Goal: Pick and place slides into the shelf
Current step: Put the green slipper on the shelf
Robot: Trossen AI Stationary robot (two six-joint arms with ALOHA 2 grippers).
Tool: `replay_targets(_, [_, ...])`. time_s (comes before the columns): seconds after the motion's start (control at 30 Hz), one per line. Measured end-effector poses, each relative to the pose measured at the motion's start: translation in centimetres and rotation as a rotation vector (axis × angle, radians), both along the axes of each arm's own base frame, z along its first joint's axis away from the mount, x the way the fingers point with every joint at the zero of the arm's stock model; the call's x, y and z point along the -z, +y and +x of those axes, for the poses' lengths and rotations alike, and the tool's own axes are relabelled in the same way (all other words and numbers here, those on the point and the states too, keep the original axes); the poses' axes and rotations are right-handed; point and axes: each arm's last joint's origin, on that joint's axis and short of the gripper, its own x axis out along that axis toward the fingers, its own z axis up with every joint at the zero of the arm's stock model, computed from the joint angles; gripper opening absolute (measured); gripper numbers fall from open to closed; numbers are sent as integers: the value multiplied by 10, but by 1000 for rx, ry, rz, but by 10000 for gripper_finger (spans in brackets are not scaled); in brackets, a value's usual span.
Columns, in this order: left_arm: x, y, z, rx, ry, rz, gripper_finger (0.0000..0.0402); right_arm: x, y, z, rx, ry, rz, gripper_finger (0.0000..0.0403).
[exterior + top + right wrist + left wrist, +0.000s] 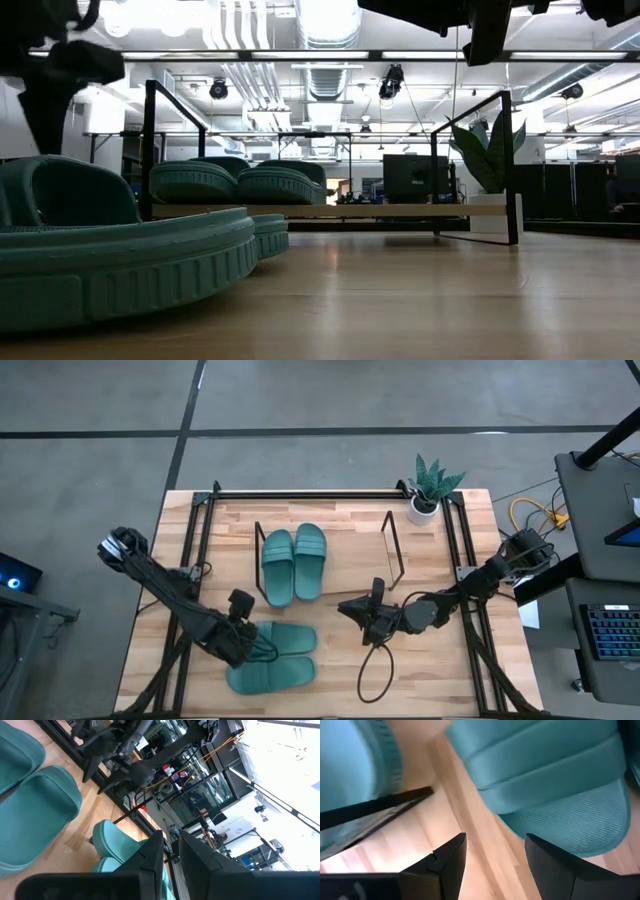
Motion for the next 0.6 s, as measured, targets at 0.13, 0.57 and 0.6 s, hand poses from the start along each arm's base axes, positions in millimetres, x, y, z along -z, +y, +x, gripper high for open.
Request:
replay_targets(0.13, [12,-7,0,18,55,20,187,0,0,0,0,0,-2,52])
replay_targets(0.57, [26,-27,5,68,65,118,187,0,0,0,15,0,-2,52])
replay_targets(0.6, [25,-27,6,67,53,115,187,0,0,0,15,0,-2,52])
